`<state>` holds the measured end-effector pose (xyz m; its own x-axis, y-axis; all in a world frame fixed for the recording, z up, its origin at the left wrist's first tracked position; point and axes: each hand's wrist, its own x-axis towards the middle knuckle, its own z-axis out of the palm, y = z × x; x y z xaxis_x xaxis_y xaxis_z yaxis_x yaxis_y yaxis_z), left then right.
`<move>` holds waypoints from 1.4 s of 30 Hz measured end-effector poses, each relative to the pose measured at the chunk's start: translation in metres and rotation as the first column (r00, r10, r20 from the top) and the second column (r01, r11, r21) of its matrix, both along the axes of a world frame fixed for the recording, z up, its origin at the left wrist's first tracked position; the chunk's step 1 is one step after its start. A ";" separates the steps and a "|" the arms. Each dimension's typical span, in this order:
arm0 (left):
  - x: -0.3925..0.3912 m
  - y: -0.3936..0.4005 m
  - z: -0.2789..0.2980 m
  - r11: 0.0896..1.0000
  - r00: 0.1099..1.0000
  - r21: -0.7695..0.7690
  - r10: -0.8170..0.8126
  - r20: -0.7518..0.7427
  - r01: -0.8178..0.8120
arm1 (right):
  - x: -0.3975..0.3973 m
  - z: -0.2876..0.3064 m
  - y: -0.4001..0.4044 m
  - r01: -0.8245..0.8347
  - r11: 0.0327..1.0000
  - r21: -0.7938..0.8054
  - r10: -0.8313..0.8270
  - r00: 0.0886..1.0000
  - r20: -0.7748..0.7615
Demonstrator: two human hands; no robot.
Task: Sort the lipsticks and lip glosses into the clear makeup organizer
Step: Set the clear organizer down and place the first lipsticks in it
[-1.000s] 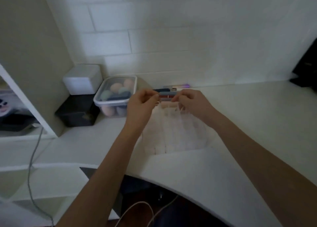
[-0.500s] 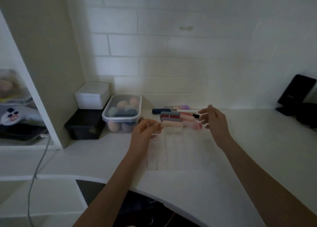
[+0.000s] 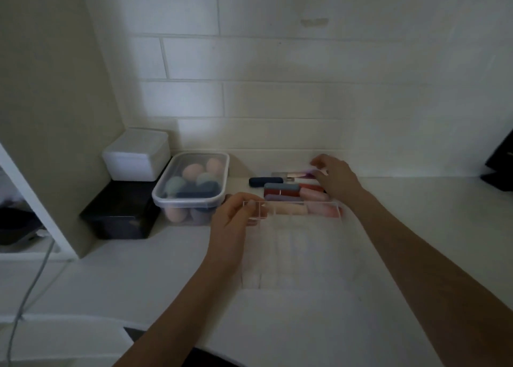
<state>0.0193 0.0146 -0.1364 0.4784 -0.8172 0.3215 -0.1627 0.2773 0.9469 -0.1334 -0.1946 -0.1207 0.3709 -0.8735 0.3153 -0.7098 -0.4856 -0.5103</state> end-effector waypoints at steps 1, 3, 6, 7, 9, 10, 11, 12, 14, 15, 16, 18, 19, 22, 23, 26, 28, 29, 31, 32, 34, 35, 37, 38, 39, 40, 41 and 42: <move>0.000 0.001 0.000 1.000 1.000 -0.017 0.006 0.010 -0.006 | 0.003 0.000 -0.004 0.026 1.000 0.014 -0.024 0.996 -0.083; 0.001 0.001 -0.002 0.999 1.000 -0.039 0.014 0.022 -0.013 | 0.006 -0.002 -0.010 0.067 0.997 0.037 -0.059 0.981 -0.185; 0.001 0.000 -0.003 0.998 0.999 -0.057 0.013 0.040 -0.011 | 0.009 0.000 -0.016 0.066 0.989 0.129 -0.051 0.992 -0.116; 0.000 0.000 -0.003 0.998 0.999 -0.063 0.011 0.044 -0.008 | 0.011 0.002 -0.017 0.072 0.986 0.154 -0.059 0.994 -0.089; -0.001 0.001 -0.003 0.997 0.999 -0.073 0.005 0.042 -0.001 | 0.015 0.006 -0.017 0.084 0.984 0.158 -0.072 0.994 -0.077; -0.001 0.001 -0.002 0.997 0.999 -0.076 -0.001 0.041 0.004 | 0.017 0.007 -0.017 0.087 0.985 0.148 -0.078 0.995 -0.065; 0.000 0.001 -0.002 0.997 0.999 -0.076 -0.007 0.043 0.010 | 0.019 0.007 -0.018 0.090 0.985 0.145 -0.085 0.996 -0.043; 0.000 0.001 -0.002 0.997 0.999 -0.073 -0.012 0.043 0.015 | 0.020 0.006 -0.018 0.094 0.984 0.149 -0.093 0.996 -0.018; 0.001 0.000 -0.003 0.997 0.999 -0.068 -0.020 0.040 0.023 | 0.022 0.006 -0.015 0.099 0.984 0.150 -0.100 0.995 -0.005; 0.001 0.000 -0.003 0.997 0.999 -0.067 -0.023 0.038 0.026 | 0.022 0.006 -0.014 0.094 0.985 0.144 -0.093 0.996 -0.016; 0.001 0.000 -0.003 0.997 0.999 -0.068 -0.024 0.035 0.027 | 0.023 0.007 -0.013 0.078 0.987 0.138 -0.074 0.997 -0.031; 0.000 0.000 -0.002 0.997 0.999 -0.076 -0.029 0.024 0.030 | 0.025 0.012 -0.011 0.020 0.990 0.140 -0.009 0.997 -0.082; 0.000 0.000 -0.001 0.996 0.999 -0.078 -0.033 0.017 0.034 | 0.027 0.016 -0.010 -0.005 0.988 0.155 0.025 0.992 -0.124; 0.001 -0.001 -0.001 0.997 0.999 -0.062 -0.040 0.011 0.040 | 0.035 0.025 -0.009 -0.024 0.975 0.221 0.078 0.968 -0.237; 0.001 -0.001 -0.002 0.998 0.999 -0.056 -0.038 0.006 0.038 | 0.037 0.026 -0.008 -0.021 0.975 0.221 0.081 0.961 -0.265; 0.001 0.000 -0.002 0.998 0.999 -0.058 -0.036 -0.014 0.035 | 0.041 0.024 -0.005 -0.018 0.979 0.201 0.075 0.957 -0.279; 0.001 0.000 -0.003 0.998 0.999 -0.049 -0.037 -0.005 0.037 | 0.042 0.025 0.000 -0.037 0.982 0.183 0.070 0.982 -0.176; 0.001 -0.001 -0.004 0.999 0.999 -0.039 -0.038 0.003 0.038 | 0.041 0.028 0.003 -0.049 0.983 0.178 0.062 0.996 -0.064; 0.002 -0.002 -0.004 0.999 0.999 -0.022 -0.041 0.008 0.042 | 0.037 0.038 0.014 -0.092 0.975 0.201 0.046 0.974 0.223; 0.002 -0.002 -0.004 0.999 0.999 -0.018 -0.041 0.009 0.041 | 0.034 0.045 0.023 -0.126 0.969 0.210 0.045 0.935 0.353; 0.003 -0.003 -0.004 0.999 0.999 -0.008 -0.036 0.024 0.036 | 0.029 0.056 0.044 -0.192 0.960 0.204 0.050 0.834 0.550; 0.003 -0.002 -0.004 0.999 0.999 -0.003 -0.037 0.029 0.037 | 0.026 0.060 0.056 -0.224 0.956 0.191 0.057 0.776 0.628; 0.004 -0.002 -0.004 0.999 0.999 -0.001 -0.036 0.022 0.036 | 0.022 0.064 0.076 -0.291 0.943 0.160 0.079 0.664 0.744; 0.004 -0.002 -0.004 0.999 0.999 0.000 -0.032 0.015 0.032 | 0.021 0.065 0.086 -0.325 0.934 0.152 0.090 0.622 0.778; 0.004 -0.002 -0.003 1.000 1.000 -0.001 -0.028 0.008 0.028 | 0.020 0.065 0.094 -0.360 0.921 0.150 0.099 0.589 0.802; 0.004 -0.001 -0.002 1.000 1.000 -0.002 -0.027 -0.001 0.027 | 0.020 0.065 0.102 -0.395 0.906 0.152 0.108 0.563 0.820; 0.004 -0.001 -0.002 1.000 1.000 -0.002 -0.026 -0.010 0.026 | 0.020 0.066 0.109 -0.434 0.888 0.152 0.121 0.538 0.834; 0.003 -0.001 -0.001 1.000 0.999 0.001 -0.024 -0.022 0.024 | 0.021 0.067 0.115 -0.473 0.868 0.147 0.140 0.519 0.843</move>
<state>0.0227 0.0136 -0.1372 0.4653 -0.8292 0.3099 -0.1352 0.2794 0.9506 -0.1123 -0.0799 -0.0541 0.3817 -0.8566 0.3471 0.2245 -0.2783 -0.9339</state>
